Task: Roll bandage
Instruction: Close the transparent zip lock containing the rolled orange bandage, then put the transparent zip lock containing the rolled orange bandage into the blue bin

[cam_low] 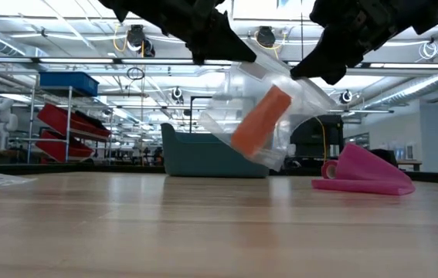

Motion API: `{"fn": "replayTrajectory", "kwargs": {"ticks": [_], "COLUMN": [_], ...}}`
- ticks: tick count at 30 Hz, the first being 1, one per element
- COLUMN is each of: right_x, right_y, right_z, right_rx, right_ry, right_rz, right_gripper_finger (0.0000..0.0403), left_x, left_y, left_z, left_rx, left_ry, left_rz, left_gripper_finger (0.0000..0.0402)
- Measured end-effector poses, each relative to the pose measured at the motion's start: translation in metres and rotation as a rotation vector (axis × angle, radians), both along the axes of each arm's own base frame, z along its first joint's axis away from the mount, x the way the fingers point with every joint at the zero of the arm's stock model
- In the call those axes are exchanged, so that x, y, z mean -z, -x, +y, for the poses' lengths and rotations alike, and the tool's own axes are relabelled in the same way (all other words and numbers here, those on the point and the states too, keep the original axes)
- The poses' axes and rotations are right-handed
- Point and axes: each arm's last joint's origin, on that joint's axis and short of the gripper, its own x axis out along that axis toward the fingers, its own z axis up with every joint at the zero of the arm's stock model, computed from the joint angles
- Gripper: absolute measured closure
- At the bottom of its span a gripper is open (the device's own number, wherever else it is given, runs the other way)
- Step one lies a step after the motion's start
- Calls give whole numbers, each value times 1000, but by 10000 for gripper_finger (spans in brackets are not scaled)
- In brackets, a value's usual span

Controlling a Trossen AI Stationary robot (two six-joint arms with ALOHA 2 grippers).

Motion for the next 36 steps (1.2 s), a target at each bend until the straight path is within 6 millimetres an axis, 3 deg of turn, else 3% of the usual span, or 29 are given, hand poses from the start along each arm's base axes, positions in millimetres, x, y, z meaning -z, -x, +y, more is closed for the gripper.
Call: {"fn": "replayTrajectory", "kwargs": {"ticks": [10, 25, 30, 33, 36], "right_x": [3, 2, -9, -31, -38], "right_y": [2, 9, 23, 35, 49], "right_z": [4, 5, 5, 3, 4], "right_rx": [3, 27, 15, 41, 85], "right_ry": [-22, -44, -57, -48, -20], "right_rz": [28, 60, 19, -111, -169], "right_gripper_finger": [399, 393, 337, 290, 247], "left_x": [-13, -14, -16, -19, -25], "left_y": [11, 18, 19, 23, 28], "left_z": [2, 4, 5, 3, 3], "left_rx": [-53, -118, -146, -145, -155], "left_ry": [-31, -60, -72, -74, -78], "left_rz": [4, 54, 49, 52, 49], "left_gripper_finger": [401, 401, 401, 401, 401]}}
